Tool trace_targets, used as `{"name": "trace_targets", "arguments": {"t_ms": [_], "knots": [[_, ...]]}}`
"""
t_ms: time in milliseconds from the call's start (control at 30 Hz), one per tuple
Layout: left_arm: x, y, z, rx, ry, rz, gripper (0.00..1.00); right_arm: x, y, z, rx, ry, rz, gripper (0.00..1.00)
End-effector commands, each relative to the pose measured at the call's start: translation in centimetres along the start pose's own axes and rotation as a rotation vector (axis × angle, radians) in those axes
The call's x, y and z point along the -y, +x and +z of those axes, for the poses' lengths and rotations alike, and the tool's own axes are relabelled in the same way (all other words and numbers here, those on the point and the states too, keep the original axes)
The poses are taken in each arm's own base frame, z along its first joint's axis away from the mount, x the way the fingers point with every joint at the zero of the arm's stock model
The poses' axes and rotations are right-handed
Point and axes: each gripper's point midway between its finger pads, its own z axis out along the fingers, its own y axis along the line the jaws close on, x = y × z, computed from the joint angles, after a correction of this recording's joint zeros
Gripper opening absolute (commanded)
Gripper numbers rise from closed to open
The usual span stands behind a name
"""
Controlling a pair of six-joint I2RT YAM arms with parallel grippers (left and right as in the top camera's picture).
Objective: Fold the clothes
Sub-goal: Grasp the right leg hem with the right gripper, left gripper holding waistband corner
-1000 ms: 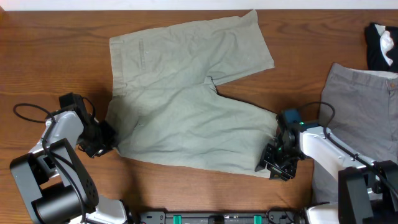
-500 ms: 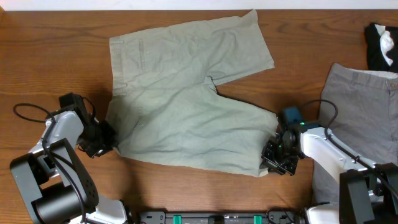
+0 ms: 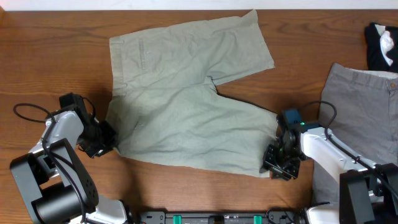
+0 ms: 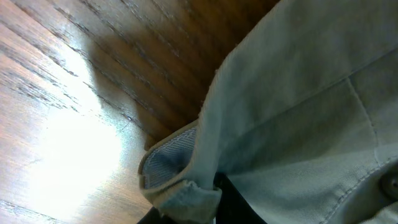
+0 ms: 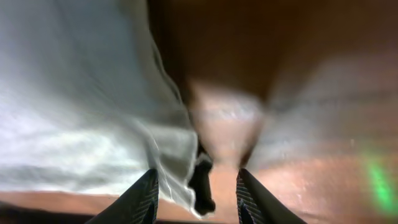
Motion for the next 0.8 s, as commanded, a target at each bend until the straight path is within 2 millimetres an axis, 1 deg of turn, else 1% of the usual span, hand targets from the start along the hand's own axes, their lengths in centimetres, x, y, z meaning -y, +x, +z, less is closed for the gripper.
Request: {"name": "trace_targets", "arguments": {"t_ms": [0,100,167,233,267,367,533,667,767], "knots": [[-0.3,0.8,0.8,-0.047,-0.002,0.013,0.17,0.0,0.8,-0.4,-0.009,-0.011,-0.053,0.40],[-0.3,0.9,0.8,-0.048,-0.002,0.013,0.17,0.1,1.4,-1.0,-0.002,-0.016,-0.055,0.41],[-0.3,0.8,0.8,-0.048,-0.002,0.012,0.17,-0.1,1.2,-1.4,0.025,-0.027,-0.065,0.43],[-0.3,0.8,0.8,-0.047,-0.002,0.012,0.17,-0.4,0.8,-1.5,0.047,-0.041,-0.059,0.43],[-0.3,0.8,0.8,-0.047,-0.002,0.013,0.17,-0.5,0.7,-1.4,0.053,-0.045,-0.049,0.43],[-0.3,0.8,0.8,-0.047,-0.002,0.013,0.17,-0.6,0.4,-1.1,0.059,-0.056,-0.041,0.39],[-0.3,0.8,0.8,-0.047,-0.002,0.013,0.17,-0.3,0.5,-0.2,0.059,-0.066,-0.025,0.35],[-0.3,0.8,0.8,-0.047,-0.002,0.013,0.17,0.1,0.8,0.2,0.048,-0.058,-0.022,0.36],[-0.3,0.8,0.8,-0.046,-0.002,0.013,0.17,0.0,0.4,0.5,0.066,-0.069,-0.029,0.38]]}}
